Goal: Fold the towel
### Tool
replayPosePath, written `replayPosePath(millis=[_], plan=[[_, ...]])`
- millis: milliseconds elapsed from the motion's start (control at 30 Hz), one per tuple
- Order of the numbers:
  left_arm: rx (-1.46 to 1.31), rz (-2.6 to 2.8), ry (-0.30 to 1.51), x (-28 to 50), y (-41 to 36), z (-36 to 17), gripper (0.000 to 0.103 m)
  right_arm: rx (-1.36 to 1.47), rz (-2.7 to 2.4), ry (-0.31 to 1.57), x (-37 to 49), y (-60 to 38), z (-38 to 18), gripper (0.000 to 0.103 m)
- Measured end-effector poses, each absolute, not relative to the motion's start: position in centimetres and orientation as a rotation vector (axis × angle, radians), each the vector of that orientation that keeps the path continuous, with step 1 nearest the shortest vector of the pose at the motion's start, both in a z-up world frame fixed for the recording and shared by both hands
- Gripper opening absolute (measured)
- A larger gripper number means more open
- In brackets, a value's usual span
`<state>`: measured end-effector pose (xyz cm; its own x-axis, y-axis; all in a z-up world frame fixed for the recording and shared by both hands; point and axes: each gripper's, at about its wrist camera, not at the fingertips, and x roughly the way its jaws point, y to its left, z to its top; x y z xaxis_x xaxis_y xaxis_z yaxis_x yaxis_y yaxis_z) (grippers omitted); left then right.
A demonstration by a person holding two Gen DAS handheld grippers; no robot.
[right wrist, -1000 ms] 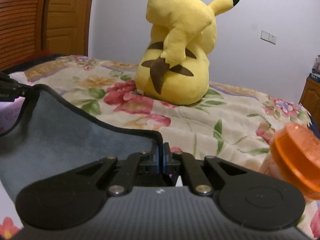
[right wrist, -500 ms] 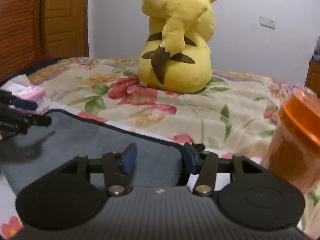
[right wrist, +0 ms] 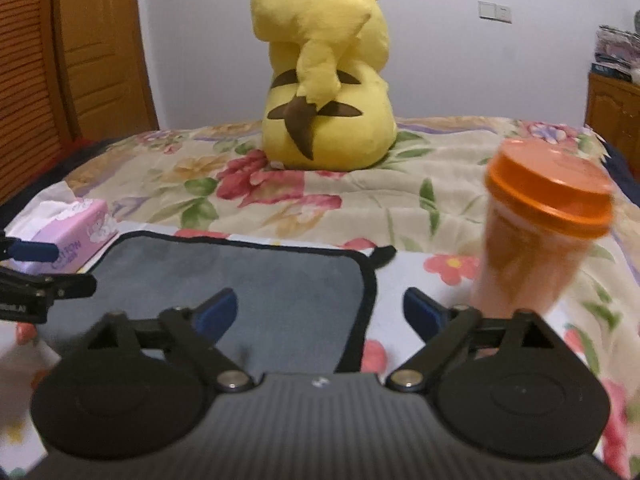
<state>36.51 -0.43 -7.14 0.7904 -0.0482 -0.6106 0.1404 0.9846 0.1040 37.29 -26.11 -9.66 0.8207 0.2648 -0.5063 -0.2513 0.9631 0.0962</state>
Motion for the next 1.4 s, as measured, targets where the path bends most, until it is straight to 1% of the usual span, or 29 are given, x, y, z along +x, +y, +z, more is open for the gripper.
replayPosePath(millis=[67,133,200,433,867,1067,1133,1200,1400], plan=[[0.148,-0.106,0.648,35.8,-0.6,-6.3,0.085,0.021,0.256,0.536,36.5,-26.4,-9.0,0.1],[0.148,-0.109,0.643,35.0,-0.7,-5.5,0.085,0.007,0.242,0.528,35.8,-26.6,-8.3,0.1],[0.151,-0.112,0.642,34.4,-0.8,-4.8,0.085,0.003,0.242,0.532,35.3,-26.8,-7.7,0.103],[0.15,-0.127,0.628,32.3,-1.0,-2.8,0.085,-0.005,0.209,0.528,33.6,-27.1,-6.1,0.103],[0.138,-0.119,0.618,29.2,-0.3,-0.6,0.086,0.017,0.203,0.538,30.8,-27.0,-4.2,0.103],[0.149,-0.111,0.614,27.4,-0.2,0.5,0.091,-0.007,0.179,0.527,29.1,-26.6,-3.3,0.103],[0.151,-0.11,0.605,26.6,-0.2,1.0,0.099,-0.008,0.176,0.526,28.5,-26.6,-3.2,0.103],[0.153,-0.113,0.593,25.6,-0.2,1.4,0.103,0.012,0.188,0.529,28.0,-26.7,-3.0,0.103],[0.152,-0.133,0.591,23.3,-0.2,2.5,0.103,-0.012,0.185,0.507,25.9,-26.2,-1.9,0.103]])
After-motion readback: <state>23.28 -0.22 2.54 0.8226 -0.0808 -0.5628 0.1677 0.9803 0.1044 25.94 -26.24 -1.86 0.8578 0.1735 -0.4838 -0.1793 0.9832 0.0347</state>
